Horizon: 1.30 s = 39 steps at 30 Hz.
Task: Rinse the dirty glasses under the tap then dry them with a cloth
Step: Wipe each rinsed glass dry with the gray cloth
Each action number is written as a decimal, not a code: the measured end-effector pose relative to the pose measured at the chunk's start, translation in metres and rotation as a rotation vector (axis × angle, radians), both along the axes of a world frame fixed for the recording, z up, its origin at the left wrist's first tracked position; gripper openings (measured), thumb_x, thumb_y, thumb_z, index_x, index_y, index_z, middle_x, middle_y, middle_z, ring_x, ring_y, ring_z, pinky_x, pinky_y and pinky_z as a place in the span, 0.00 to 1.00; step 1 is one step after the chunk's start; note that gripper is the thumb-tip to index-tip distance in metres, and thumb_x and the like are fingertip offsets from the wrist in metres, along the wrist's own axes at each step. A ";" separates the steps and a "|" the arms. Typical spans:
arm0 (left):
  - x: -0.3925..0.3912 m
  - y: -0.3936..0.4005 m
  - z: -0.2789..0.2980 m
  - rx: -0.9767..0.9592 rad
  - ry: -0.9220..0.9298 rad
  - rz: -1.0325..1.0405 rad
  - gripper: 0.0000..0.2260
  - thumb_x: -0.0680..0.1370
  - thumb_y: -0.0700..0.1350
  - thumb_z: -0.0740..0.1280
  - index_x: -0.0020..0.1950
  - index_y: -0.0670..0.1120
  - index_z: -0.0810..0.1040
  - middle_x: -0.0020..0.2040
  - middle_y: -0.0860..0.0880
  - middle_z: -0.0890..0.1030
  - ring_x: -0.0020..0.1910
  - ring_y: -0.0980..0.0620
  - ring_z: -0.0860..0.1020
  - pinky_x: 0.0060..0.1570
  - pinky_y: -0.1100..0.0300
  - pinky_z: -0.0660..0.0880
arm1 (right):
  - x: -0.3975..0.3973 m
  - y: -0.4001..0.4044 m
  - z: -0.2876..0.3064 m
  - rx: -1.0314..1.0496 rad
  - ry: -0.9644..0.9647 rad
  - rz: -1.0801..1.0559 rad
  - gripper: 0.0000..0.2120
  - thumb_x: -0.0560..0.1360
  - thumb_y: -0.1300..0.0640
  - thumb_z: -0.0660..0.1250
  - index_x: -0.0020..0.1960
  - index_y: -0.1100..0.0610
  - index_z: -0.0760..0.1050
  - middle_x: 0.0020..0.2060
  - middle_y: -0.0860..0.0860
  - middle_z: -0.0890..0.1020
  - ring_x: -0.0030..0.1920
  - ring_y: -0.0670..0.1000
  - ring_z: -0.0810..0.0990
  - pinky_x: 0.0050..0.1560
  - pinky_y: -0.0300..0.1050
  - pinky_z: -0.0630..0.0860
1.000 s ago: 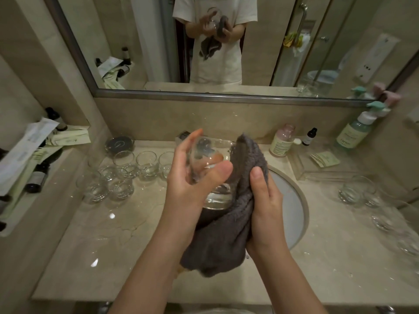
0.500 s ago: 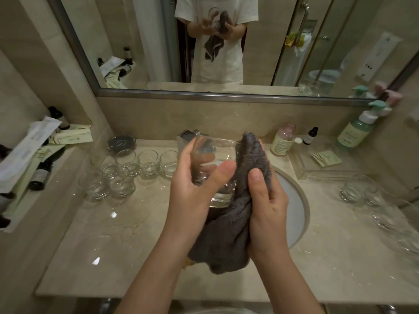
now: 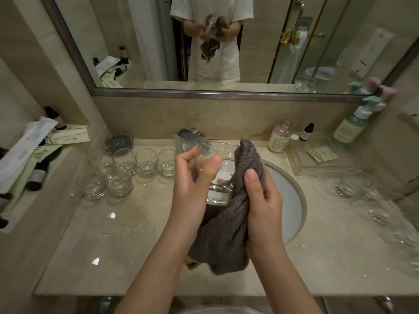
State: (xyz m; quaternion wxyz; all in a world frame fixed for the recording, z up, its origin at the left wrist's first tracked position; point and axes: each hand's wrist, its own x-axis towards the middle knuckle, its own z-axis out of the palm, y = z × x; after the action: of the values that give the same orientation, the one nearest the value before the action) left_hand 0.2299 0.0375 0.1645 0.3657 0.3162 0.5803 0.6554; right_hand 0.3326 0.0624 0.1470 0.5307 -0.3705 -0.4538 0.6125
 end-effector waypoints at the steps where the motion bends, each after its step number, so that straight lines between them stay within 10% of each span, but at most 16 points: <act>1: -0.001 0.000 0.000 -0.025 -0.069 -0.043 0.30 0.60 0.67 0.69 0.57 0.55 0.72 0.51 0.55 0.83 0.52 0.56 0.82 0.55 0.54 0.76 | 0.001 0.001 -0.001 -0.015 0.008 0.001 0.26 0.72 0.43 0.68 0.66 0.57 0.76 0.56 0.54 0.84 0.59 0.56 0.81 0.63 0.62 0.75; 7: -0.004 -0.001 -0.010 -0.065 0.034 -0.207 0.38 0.57 0.53 0.79 0.64 0.59 0.68 0.59 0.52 0.76 0.51 0.58 0.82 0.54 0.53 0.80 | 0.007 0.006 -0.006 -0.081 0.058 0.010 0.19 0.74 0.47 0.66 0.63 0.52 0.78 0.55 0.55 0.84 0.58 0.58 0.81 0.62 0.60 0.75; 12: -0.021 -0.006 -0.017 -0.030 0.016 -0.212 0.39 0.54 0.50 0.80 0.65 0.57 0.73 0.54 0.54 0.80 0.47 0.52 0.84 0.40 0.57 0.80 | 0.025 0.018 0.001 0.128 -0.130 -0.031 0.07 0.75 0.51 0.69 0.53 0.46 0.78 0.46 0.43 0.85 0.47 0.44 0.84 0.46 0.38 0.78; 17: -0.038 -0.013 -0.009 -0.010 0.114 -0.351 0.35 0.55 0.49 0.78 0.62 0.53 0.73 0.55 0.56 0.83 0.46 0.52 0.84 0.33 0.63 0.77 | 0.047 0.034 0.025 0.268 -0.297 0.270 0.11 0.72 0.45 0.67 0.52 0.46 0.81 0.43 0.53 0.84 0.43 0.56 0.85 0.43 0.47 0.80; 31: -0.077 -0.003 0.014 -0.126 0.325 -0.707 0.30 0.58 0.51 0.79 0.60 0.58 0.81 0.53 0.49 0.84 0.50 0.47 0.83 0.50 0.55 0.80 | 0.040 0.040 0.026 0.166 -0.397 0.670 0.33 0.64 0.28 0.69 0.51 0.57 0.83 0.44 0.60 0.85 0.46 0.56 0.85 0.47 0.48 0.79; 39: -0.070 -0.003 0.002 -0.207 0.239 -0.824 0.30 0.57 0.48 0.80 0.58 0.58 0.82 0.56 0.49 0.83 0.57 0.46 0.82 0.57 0.49 0.79 | 0.041 0.032 0.026 0.108 -0.515 0.975 0.14 0.66 0.50 0.74 0.35 0.59 0.73 0.29 0.49 0.69 0.32 0.47 0.68 0.36 0.42 0.63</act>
State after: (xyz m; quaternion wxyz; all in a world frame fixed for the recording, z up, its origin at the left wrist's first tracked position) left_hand 0.1597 0.0346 0.1670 0.5563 0.5566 0.5066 0.3523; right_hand 0.3737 0.0949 0.1733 0.0758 -0.2272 -0.7187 0.6528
